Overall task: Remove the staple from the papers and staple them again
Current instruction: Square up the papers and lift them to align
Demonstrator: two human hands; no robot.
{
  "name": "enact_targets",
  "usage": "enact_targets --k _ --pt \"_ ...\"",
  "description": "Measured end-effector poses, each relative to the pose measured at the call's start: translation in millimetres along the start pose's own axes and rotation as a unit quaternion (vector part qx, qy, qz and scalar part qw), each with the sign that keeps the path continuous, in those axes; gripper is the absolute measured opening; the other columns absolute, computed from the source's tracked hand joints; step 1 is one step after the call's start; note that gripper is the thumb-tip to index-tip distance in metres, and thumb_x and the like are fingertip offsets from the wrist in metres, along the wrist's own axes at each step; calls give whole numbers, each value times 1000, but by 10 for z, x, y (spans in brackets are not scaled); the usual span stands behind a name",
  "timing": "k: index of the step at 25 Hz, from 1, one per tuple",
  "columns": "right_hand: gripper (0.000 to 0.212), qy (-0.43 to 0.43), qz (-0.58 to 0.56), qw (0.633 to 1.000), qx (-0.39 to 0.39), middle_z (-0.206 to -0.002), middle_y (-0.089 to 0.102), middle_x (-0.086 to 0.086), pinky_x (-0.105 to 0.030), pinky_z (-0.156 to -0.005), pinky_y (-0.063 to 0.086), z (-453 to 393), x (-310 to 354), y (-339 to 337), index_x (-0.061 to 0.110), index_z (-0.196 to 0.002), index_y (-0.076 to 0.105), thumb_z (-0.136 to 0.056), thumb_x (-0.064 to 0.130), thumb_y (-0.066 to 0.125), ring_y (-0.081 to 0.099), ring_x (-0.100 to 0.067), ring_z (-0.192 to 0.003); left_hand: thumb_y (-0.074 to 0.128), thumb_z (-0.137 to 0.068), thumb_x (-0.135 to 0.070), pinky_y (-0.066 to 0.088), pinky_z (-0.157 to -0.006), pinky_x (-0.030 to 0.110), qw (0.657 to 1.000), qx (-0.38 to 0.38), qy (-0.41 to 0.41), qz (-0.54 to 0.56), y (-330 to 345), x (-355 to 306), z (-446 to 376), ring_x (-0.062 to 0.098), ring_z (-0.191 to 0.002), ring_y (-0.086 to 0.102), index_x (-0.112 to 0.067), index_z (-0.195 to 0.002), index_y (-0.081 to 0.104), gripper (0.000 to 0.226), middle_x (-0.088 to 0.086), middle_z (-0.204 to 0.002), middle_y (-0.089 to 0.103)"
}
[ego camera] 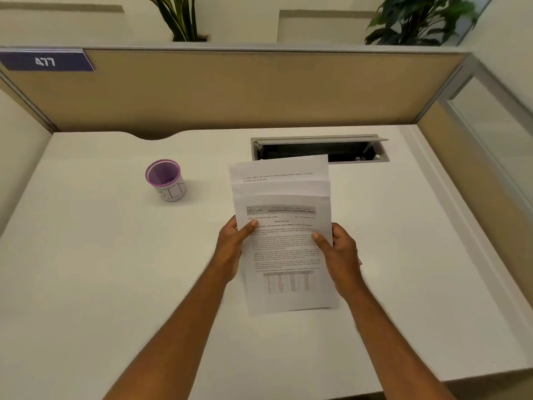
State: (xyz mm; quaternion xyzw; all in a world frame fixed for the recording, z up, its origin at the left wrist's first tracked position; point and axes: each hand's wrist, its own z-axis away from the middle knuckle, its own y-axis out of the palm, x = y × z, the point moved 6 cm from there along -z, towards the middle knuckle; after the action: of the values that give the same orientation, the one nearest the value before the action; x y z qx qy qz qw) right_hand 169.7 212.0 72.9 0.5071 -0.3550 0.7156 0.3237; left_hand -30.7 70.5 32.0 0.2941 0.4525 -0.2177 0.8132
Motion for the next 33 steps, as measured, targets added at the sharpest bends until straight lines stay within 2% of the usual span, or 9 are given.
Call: enact_targets --k 3,7,10,13,16,19,24,26,33 --pt "24 -38 -13 999 -5 -112 75 2 -40 -85 62 -116 371 -4 20 -121 65 -97 20 67 74 -20 -100 69 -96 -26 62 -90 42 996 8 63 -54 135 -642 67 30 -105 75 -20 -114 73 20 4 -112 79" --pt "31 -94 -54 994 5 -119 71 3 -32 -83 62 -145 869 32 24 -128 58 -99 19 65 71 -15 -104 65 -98 -28 62 -71 26 982 -16 158 -98 263 -1280 223 17 -87 76 -28 -108 73 12 -7 -102 80" --pt "33 -108 -60 992 -1 -119 70 3 -30 -82 62 -152 921 70 25 -129 57 -98 19 65 70 -16 -105 64 -98 -29 64 -74 29 977 -20 185 -108 241 -1355 303 19 -90 76 -25 -110 72 15 -5 -103 80" --pt "41 -81 -53 995 -7 -120 69 2 -24 -83 59 -189 715 152 22 -134 55 -96 14 68 66 -18 -112 63 -99 -27 64 -82 32 978 -1 169 -122 184 -1184 322 20 -100 74 -23 -119 70 22 -1 -109 79" --pt "45 -49 -50 998 -9 -118 66 1 -18 -73 59 -192 555 210 22 -135 53 -95 10 67 64 -20 -113 65 -99 -22 60 -79 21 983 -12 144 -115 129 -1024 331 20 -107 70 -22 -124 68 25 2 -113 77" --pt "39 -48 -54 997 -15 -115 66 0 -17 -70 59 -216 572 232 23 -131 55 -96 11 67 64 -20 -109 64 -99 -21 59 -75 18 982 -21 140 -123 121 -1049 309 14 -102 70 -25 -119 68 21 0 -110 76" --pt "26 -58 -45 997 -6 -110 68 3 -21 -70 58 -265 699 257 30 -122 58 -99 18 63 67 -19 -103 60 -100 -23 60 -74 22 980 -20 155 -122 137 -1180 286 12 -96 71 -30 -113 69 17 -2 -104 76" --pt "25 -67 -45 997 -13 -108 67 5 -18 -67 58 -252 713 238 31 -120 57 -99 18 62 67 -17 -100 58 -102 -24 61 -75 23 979 -22 165 -120 130 -1189 288 16 -97 71 -29 -115 68 18 -1 -106 76" --pt "29 -44 -41 998 -16 -108 68 7 -16 -70 56 -258 584 276 30 -125 56 -100 16 61 66 -13 -102 53 -105 -23 58 -69 16 981 -26 156 -114 158 -1123 270 4 -87 71 -35 -109 68 20 -15 -94 77"
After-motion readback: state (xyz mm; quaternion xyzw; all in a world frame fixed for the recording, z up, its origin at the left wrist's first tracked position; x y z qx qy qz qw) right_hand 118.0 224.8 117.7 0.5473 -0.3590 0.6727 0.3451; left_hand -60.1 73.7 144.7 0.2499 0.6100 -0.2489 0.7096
